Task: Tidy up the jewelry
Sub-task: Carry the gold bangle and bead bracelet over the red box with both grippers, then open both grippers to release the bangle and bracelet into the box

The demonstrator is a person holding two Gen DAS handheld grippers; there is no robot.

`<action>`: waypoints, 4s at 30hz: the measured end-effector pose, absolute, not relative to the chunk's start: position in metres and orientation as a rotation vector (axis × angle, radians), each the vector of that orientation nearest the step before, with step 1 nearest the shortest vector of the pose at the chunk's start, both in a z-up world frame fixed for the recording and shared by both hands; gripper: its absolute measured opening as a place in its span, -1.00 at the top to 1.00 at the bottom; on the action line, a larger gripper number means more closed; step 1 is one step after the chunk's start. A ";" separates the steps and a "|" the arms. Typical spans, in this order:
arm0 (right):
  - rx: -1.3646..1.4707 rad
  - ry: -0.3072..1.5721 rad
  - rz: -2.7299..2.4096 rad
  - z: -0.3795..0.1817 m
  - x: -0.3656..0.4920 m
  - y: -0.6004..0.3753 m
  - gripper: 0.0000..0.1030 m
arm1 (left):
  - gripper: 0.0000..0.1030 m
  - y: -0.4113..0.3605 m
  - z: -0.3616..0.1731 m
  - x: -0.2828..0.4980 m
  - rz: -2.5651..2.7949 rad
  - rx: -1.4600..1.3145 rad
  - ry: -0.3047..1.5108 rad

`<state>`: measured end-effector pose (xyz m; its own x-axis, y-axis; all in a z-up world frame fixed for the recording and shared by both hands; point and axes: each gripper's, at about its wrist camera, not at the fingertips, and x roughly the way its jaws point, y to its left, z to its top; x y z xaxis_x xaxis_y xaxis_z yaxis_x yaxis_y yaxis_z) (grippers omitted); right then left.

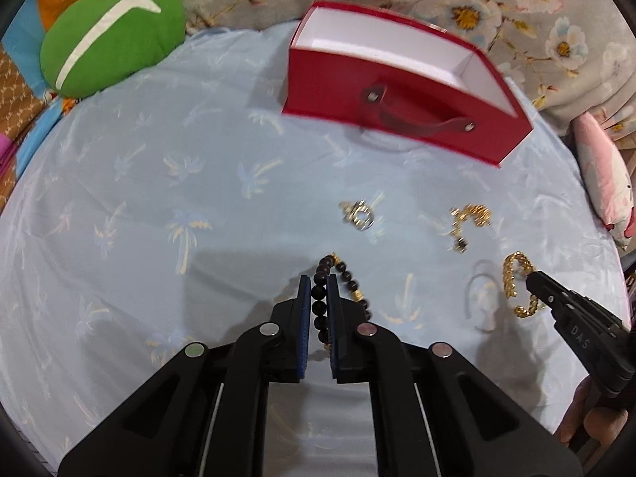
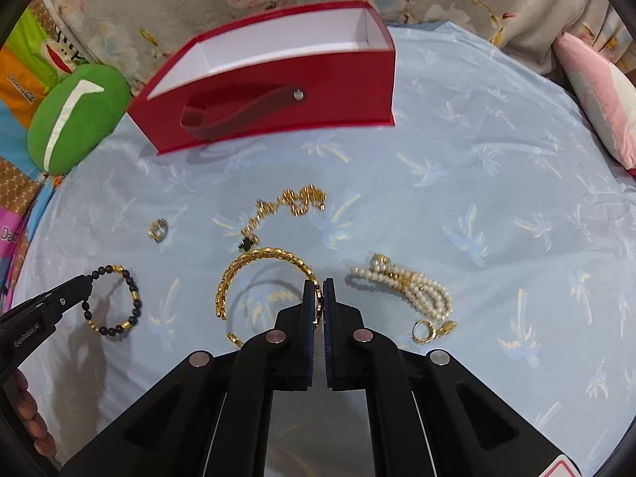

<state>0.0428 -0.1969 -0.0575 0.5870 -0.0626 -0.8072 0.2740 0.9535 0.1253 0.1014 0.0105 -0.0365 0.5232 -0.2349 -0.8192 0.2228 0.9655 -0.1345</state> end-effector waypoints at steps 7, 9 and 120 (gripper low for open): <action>0.238 0.836 -0.169 -0.014 0.037 -0.193 0.94 | 0.87 0.002 0.019 0.097 -0.297 0.001 0.871; 0.233 0.807 -0.157 -0.001 0.036 -0.191 0.94 | 0.87 0.001 0.035 0.097 -0.302 0.000 0.839; 0.176 0.661 -0.266 0.052 0.212 -0.250 0.44 | -0.10 -0.072 0.078 0.309 -0.191 -0.002 0.724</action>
<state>0.2118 -0.2498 0.0522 0.7570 -0.1874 -0.6260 0.2987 0.9513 0.0765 0.3091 -0.0718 0.0783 0.7324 -0.1741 -0.6582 0.1725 0.9827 -0.0680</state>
